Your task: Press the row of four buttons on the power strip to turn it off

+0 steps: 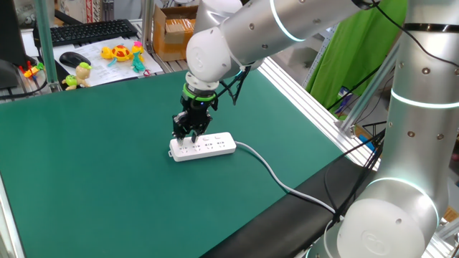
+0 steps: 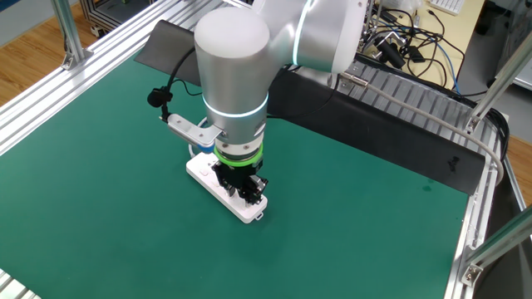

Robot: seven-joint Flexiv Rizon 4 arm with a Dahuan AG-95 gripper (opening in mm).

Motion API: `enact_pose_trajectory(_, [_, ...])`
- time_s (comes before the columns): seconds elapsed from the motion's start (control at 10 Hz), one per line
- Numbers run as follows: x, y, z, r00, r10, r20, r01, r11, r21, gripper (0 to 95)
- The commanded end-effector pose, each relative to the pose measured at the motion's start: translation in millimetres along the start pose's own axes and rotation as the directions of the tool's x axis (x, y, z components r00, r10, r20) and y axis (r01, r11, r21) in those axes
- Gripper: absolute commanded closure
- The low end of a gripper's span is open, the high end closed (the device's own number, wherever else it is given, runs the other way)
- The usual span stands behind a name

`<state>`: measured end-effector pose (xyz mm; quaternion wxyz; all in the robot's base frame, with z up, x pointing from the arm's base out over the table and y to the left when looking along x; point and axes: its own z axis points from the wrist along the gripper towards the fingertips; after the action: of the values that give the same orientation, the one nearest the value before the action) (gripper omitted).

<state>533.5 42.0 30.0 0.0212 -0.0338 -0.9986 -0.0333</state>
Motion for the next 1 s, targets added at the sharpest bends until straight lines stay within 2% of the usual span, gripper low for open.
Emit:
enact_pose_trajectory(0.1, [-1.0,0.0,1.5,1.0,-0.001,0.001,0.001,1.0,-0.002,57.0])
enact_pose_trajectory(0.3, [-1.9,0.2,4.8,1.0,-0.004,0.0,0.004,1.0,0.001,57.0])
enact_pose_trajectory(0.8, [-2.9,-0.6,0.5,1.0,-0.024,-0.003,0.024,0.999,0.027,57.0])
enact_pose_trajectory(1.0, [-0.7,-0.5,1.8,0.999,-0.038,-0.02,0.039,0.998,0.048,57.0])
